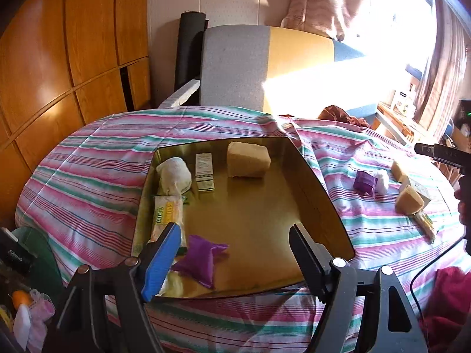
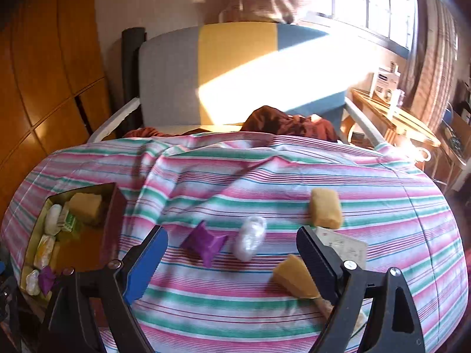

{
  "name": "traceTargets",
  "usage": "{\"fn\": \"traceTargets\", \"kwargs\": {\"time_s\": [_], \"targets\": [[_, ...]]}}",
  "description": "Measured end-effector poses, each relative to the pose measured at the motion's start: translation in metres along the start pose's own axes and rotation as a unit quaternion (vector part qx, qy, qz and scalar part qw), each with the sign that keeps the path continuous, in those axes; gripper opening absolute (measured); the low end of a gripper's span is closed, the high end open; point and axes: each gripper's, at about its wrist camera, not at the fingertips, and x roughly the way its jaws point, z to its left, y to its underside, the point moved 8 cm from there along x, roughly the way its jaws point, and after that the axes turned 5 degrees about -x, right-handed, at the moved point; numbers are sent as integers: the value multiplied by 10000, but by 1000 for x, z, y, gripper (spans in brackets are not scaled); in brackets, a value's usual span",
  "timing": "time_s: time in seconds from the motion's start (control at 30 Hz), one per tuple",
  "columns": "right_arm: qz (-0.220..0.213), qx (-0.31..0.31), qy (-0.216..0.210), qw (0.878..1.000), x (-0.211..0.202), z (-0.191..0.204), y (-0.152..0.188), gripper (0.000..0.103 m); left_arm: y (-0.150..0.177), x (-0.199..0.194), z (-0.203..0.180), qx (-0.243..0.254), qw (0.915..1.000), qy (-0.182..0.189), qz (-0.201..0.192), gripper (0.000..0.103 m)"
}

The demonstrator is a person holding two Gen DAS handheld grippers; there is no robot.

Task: Organize objects
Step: 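Move both grippers back to the table, the left over the purple packet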

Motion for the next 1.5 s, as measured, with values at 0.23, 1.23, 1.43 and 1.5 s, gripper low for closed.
{"fn": "traceTargets", "kwargs": {"time_s": [0.23, 1.23, 1.43, 1.5], "targets": [[-54, 1390, 881, 9863, 20, -136, 31, 91, 1, 10, -52, 380, 9988, 270, 177, 77], [151, 3914, 93, 9200, 34, -218, 102, 90, 23, 73, -217, 1612, 9786, 948, 859, 75], [141, 3869, -3, 9220, 35, -215, 98, 90, 19, 83, -224, 1592, 9782, 974, 908, 73], [137, 3870, -34, 9220, 34, -214, 97, 90, 17, 86, -226, 1561, 9780, 1006, 955, 70]]}}
